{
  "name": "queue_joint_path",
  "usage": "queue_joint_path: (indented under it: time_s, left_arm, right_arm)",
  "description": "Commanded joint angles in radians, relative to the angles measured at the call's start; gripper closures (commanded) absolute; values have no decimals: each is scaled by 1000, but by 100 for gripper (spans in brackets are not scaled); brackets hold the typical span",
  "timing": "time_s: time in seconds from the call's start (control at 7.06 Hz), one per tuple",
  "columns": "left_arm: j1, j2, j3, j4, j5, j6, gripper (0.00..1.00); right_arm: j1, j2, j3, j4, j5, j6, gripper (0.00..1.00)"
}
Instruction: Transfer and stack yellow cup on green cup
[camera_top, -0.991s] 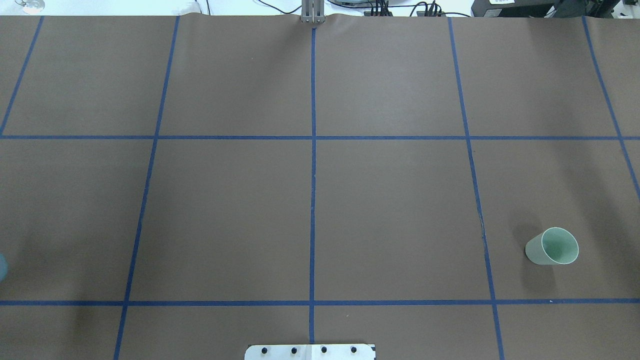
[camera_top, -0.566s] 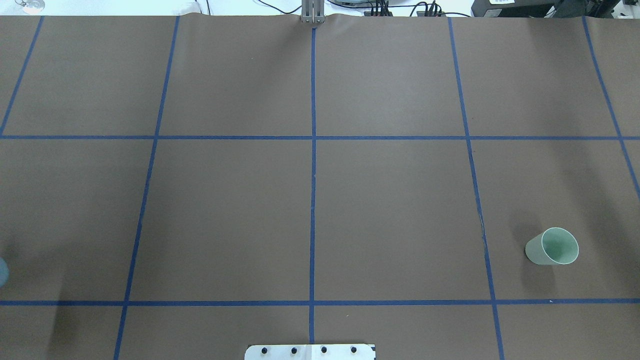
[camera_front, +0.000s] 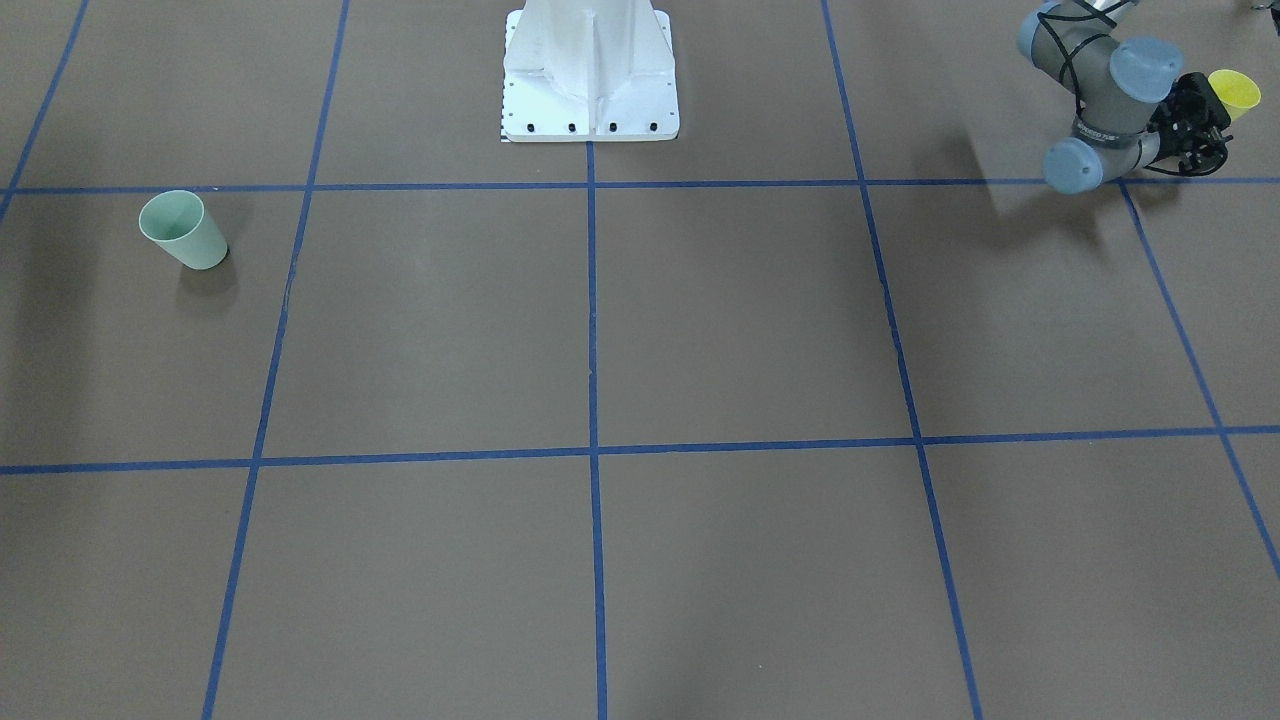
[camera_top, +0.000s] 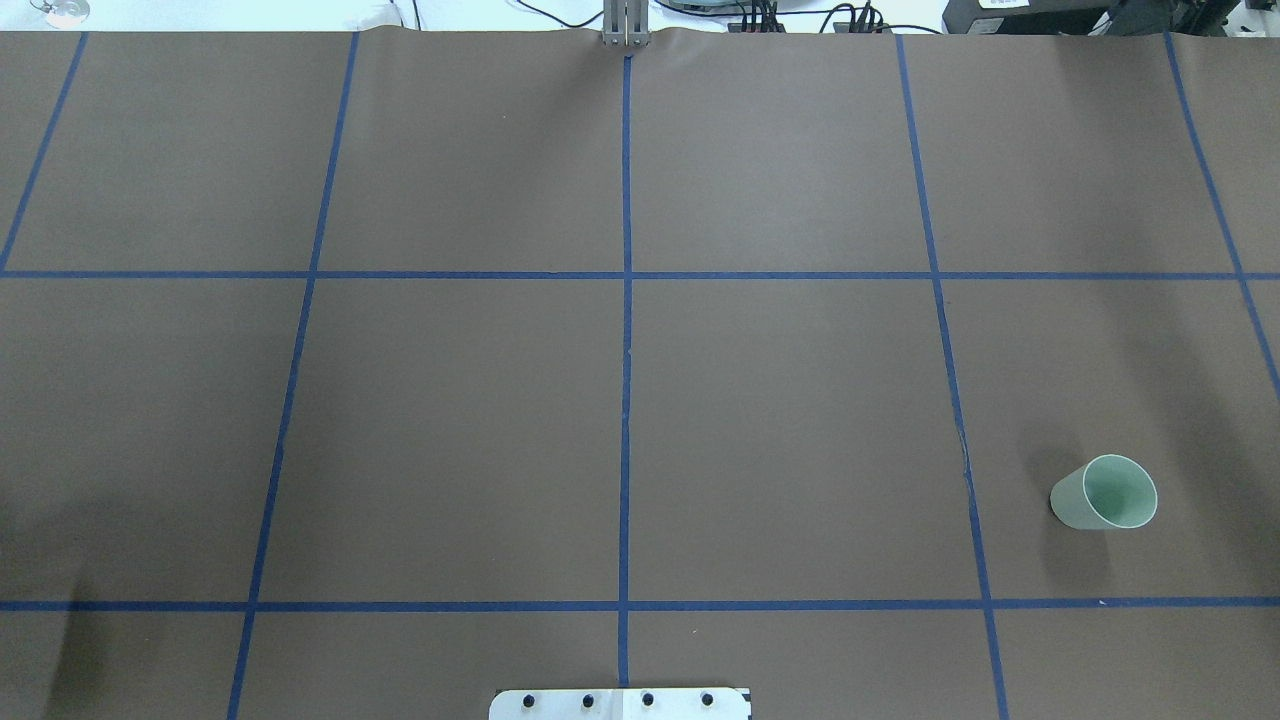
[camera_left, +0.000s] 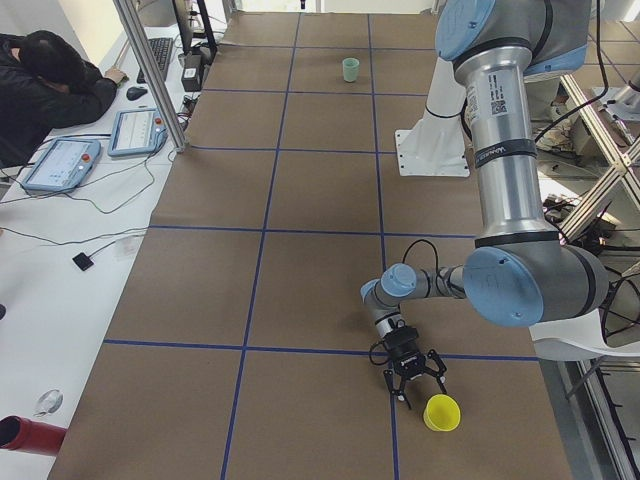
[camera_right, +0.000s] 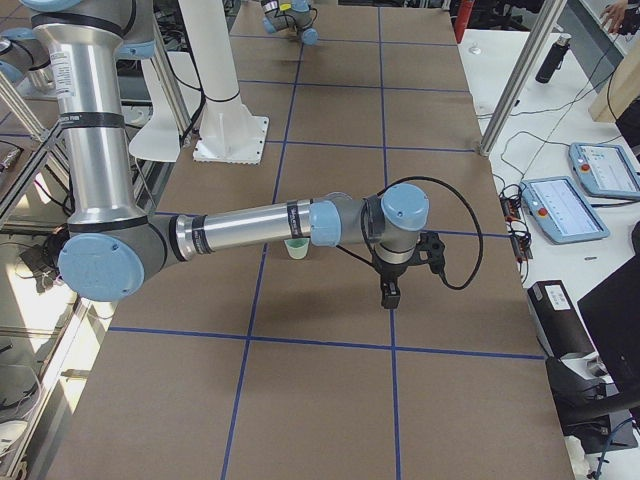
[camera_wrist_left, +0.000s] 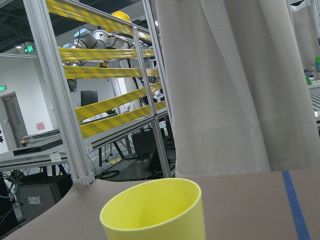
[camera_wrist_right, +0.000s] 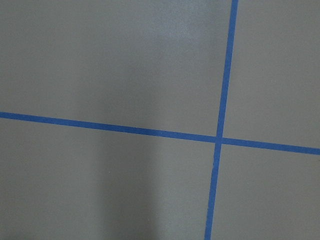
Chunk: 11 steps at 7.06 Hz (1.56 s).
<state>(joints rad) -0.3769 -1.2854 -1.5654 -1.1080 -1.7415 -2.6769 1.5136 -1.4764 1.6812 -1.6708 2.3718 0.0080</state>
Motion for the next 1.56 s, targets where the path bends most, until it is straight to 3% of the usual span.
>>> queue_joint_path:
  time_s: [0.0, 0.57, 1.42]
  left_arm:
    - [3, 0, 43, -27, -13, -21, 0]
    - [67, 0, 70, -58, -70, -89, 0]
    - [81, 26, 82, -59, -72, -90, 0]
  right_arm:
    - [-3, 8, 0, -4, 4, 1, 0]
    - [-3, 8, 0, -4, 4, 1, 0]
    - [-3, 8, 0, -6, 6, 1, 0]
